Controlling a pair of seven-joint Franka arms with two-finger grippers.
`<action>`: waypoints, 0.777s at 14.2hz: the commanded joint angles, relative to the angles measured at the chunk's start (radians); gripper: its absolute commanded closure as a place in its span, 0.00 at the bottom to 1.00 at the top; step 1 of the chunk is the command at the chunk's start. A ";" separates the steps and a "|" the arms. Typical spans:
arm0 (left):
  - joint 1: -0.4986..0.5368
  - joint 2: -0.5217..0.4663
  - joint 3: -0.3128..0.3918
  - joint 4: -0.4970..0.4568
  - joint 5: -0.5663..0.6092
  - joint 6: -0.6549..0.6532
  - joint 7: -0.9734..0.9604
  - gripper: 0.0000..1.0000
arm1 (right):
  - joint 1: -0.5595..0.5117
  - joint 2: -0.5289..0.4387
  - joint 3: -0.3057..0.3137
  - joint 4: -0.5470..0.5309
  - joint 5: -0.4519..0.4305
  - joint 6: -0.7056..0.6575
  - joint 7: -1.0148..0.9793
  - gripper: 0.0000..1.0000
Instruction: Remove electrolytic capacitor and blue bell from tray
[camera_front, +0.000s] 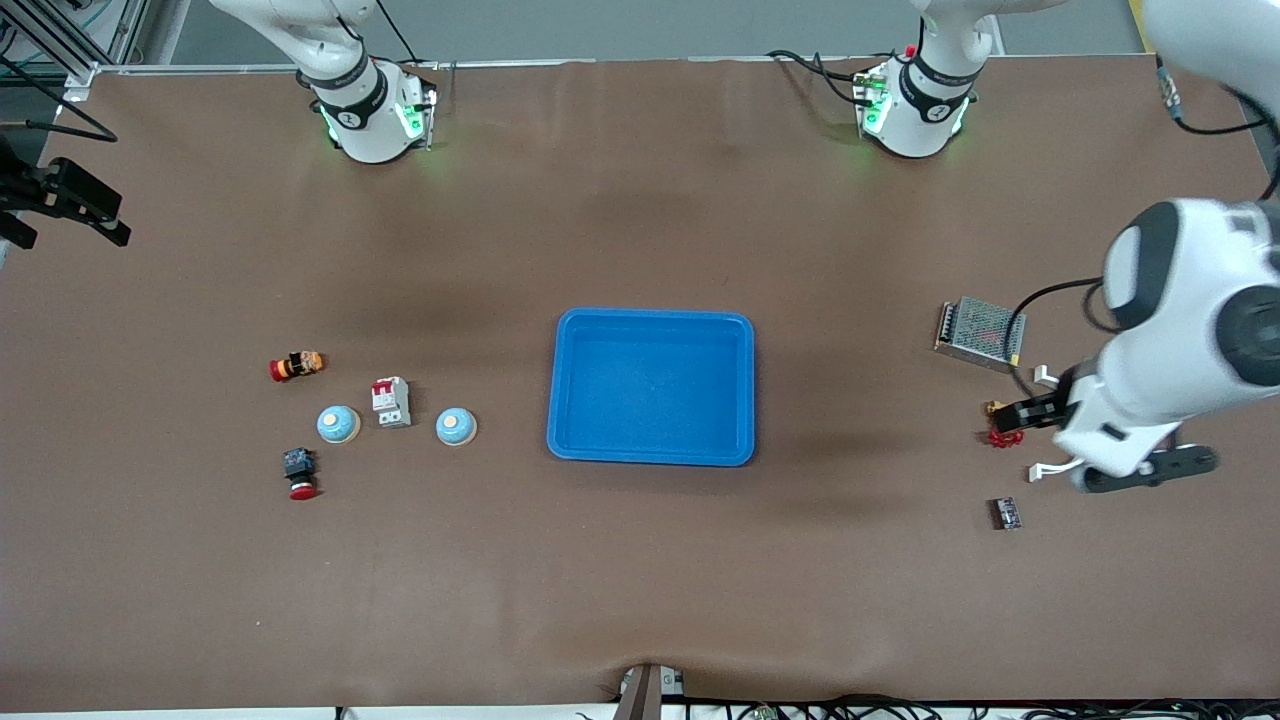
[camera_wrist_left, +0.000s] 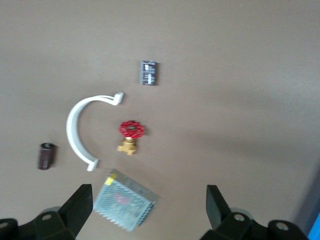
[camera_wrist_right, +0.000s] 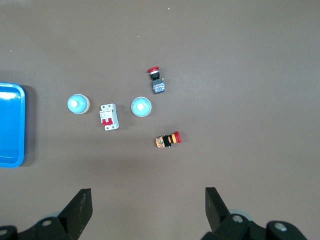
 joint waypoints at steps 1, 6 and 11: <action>-0.050 -0.085 0.104 -0.009 -0.071 -0.075 0.122 0.00 | -0.014 -0.006 0.008 0.009 0.004 -0.013 -0.009 0.00; -0.083 -0.181 0.137 -0.012 -0.076 -0.204 0.184 0.00 | -0.013 -0.006 0.008 0.009 0.004 -0.013 -0.009 0.00; -0.084 -0.260 0.141 -0.020 -0.096 -0.296 0.256 0.00 | -0.014 -0.006 0.008 0.009 0.004 -0.014 -0.009 0.00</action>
